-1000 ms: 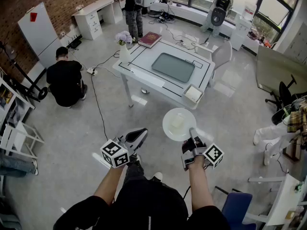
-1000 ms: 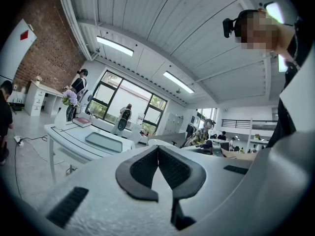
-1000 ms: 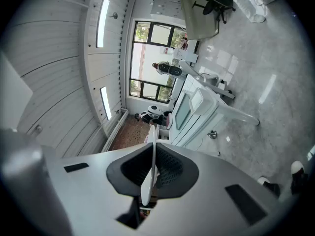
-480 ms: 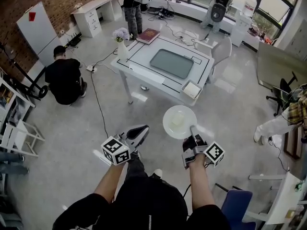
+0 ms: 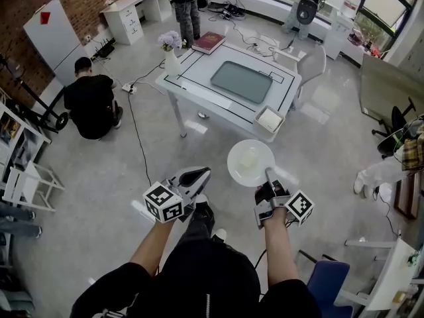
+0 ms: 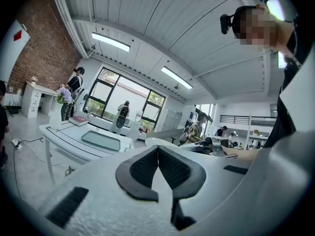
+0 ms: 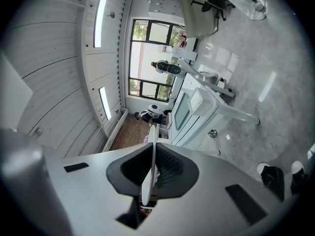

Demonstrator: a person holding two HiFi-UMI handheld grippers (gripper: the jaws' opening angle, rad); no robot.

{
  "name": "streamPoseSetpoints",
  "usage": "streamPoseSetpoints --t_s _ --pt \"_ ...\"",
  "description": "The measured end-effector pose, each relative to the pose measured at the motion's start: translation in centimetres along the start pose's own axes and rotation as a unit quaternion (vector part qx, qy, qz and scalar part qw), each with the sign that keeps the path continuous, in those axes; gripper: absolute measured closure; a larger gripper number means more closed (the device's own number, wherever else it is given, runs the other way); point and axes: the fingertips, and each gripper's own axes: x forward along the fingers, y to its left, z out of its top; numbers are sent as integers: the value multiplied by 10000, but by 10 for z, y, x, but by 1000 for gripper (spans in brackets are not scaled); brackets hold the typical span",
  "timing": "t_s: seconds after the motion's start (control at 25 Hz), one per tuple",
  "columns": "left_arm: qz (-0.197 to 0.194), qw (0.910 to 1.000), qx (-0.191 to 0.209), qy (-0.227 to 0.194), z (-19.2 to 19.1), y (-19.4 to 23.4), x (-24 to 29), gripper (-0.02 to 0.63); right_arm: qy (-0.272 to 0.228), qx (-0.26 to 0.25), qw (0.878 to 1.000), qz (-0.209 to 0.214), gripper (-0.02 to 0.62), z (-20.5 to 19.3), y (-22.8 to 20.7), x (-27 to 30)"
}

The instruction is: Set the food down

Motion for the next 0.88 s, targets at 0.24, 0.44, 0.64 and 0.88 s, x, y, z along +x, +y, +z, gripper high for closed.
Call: streamPoseSetpoints --t_s 0.24,0.44,0.64,0.88 --pt "5 10000 -56 -25 7 23 11 600 40 48 10000 -63 575 3 -1 24" --pt "-9 9999 -157 -6 11 48 27 600 89 87 9999 -49 575 9 0 52" --pt "-62 9998 -211 2 23 78 48 600 94 89 9998 -165 575 20 2 84" --pt "-187 9997 -181 -44 47 120 78 600 23 47 9998 -217 575 37 8 130"
